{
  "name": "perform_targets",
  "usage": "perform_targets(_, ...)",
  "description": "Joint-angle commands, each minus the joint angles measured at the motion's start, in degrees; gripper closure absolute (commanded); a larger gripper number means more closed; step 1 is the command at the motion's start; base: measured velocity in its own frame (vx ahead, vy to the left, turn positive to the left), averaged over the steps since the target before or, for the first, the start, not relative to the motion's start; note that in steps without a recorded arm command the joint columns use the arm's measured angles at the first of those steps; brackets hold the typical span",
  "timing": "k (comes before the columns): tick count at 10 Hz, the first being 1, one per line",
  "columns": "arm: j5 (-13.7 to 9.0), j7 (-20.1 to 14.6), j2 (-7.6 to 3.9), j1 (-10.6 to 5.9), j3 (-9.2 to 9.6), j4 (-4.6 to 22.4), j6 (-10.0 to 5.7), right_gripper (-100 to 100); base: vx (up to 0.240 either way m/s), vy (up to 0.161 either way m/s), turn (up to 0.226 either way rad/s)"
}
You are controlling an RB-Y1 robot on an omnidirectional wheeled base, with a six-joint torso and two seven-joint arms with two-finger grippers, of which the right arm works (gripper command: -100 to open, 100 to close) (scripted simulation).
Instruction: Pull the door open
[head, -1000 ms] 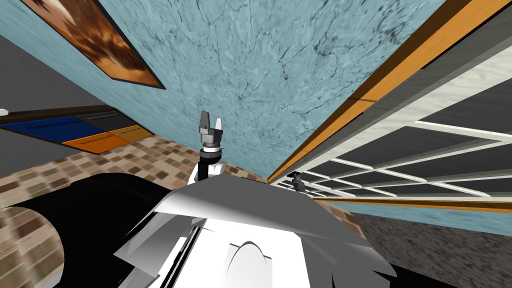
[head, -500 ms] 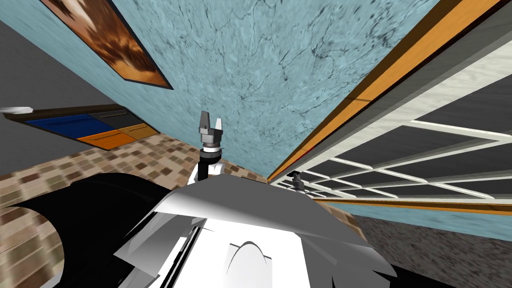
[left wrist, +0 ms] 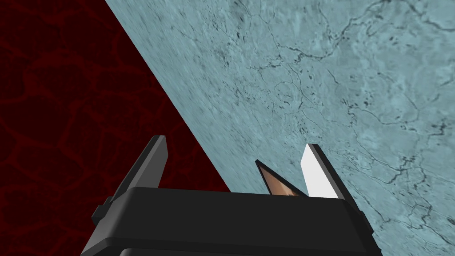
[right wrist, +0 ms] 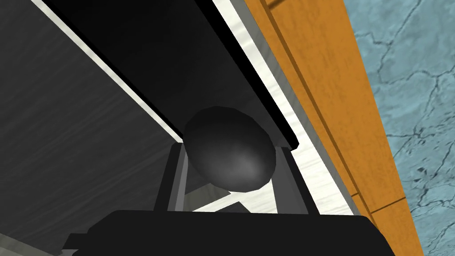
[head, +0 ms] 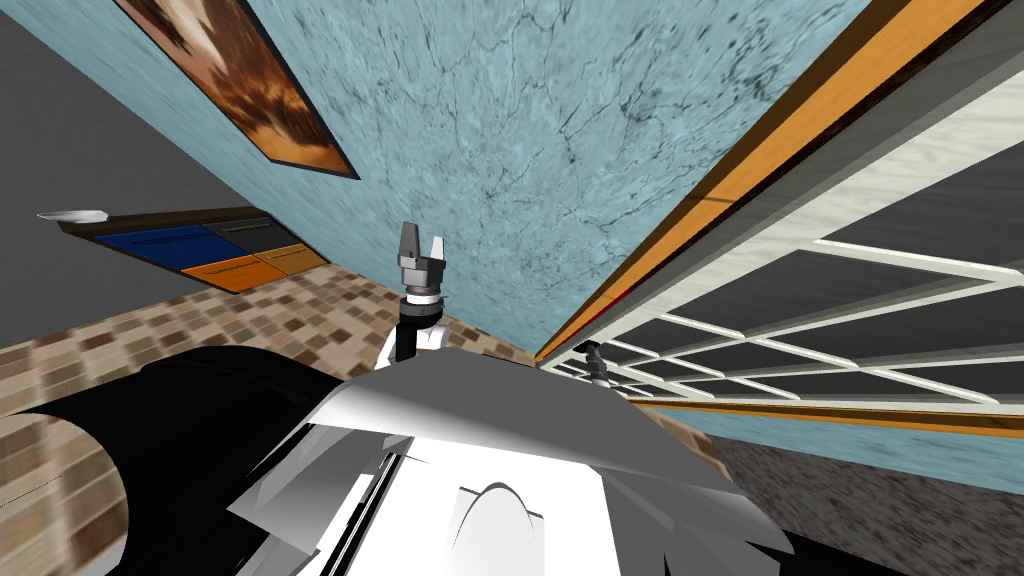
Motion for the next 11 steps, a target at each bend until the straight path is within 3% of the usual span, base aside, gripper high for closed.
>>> perform_targets(1,-0.8,-2.8,0.06,-0.17,0.39,0.2,0.17,100,-0.037,-0.018,0.048)
perform_targets(11,-5.5,-16.4,0.05,-1.42,2.39,0.5,1.18,100,-0.04,-0.02,0.054)
